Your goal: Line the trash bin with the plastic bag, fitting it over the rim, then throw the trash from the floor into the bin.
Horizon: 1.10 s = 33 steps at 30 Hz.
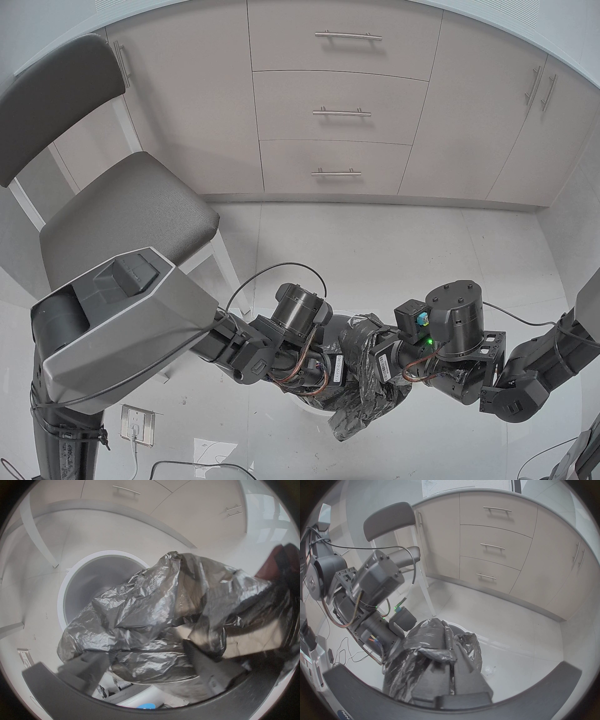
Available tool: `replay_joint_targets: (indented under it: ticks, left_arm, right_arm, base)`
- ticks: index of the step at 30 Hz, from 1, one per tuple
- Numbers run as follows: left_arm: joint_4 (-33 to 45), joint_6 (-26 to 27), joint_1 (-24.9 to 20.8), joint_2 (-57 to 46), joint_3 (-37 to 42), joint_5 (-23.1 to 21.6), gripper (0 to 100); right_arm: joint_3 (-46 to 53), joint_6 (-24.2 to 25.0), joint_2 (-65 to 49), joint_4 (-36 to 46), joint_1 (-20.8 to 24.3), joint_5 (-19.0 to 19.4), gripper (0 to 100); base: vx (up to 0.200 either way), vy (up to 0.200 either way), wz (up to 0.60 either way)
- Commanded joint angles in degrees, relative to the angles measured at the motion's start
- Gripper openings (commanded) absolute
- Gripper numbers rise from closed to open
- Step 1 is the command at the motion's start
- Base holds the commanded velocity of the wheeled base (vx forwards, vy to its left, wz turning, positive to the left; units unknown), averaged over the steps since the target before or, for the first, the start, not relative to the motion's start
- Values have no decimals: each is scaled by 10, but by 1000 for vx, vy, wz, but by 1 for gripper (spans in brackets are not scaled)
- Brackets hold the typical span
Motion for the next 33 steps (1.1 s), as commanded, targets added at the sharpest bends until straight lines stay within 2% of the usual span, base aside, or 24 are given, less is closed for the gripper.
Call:
replay_joint_targets:
  ticks: [1,9,13,26,33]
  left_arm:
    - [-1,2,0,-29,20,-4,100]
    - [-15,-4,3,-43,49,-9,100]
    - [-51,-8,3,-42,69,-8,100]
    - [-63,-61,15,-62,113,-6,100]
    - [-72,-67,20,-81,121,-6,100]
  right_arm:
    - [-3,0,1,0,0,-1,0]
    - [-4,0,-1,0,0,-2,0]
    - [-2,1,-1,-1,0,-2,0]
    - [-2,3,3,-1,-5,-2,0]
    - [1,7,1,-1,-8,-2,0]
  base:
    - [0,0,0]
    - [0,0,0]
    - [0,0,0]
    - [0,0,0]
    - [0,0,0]
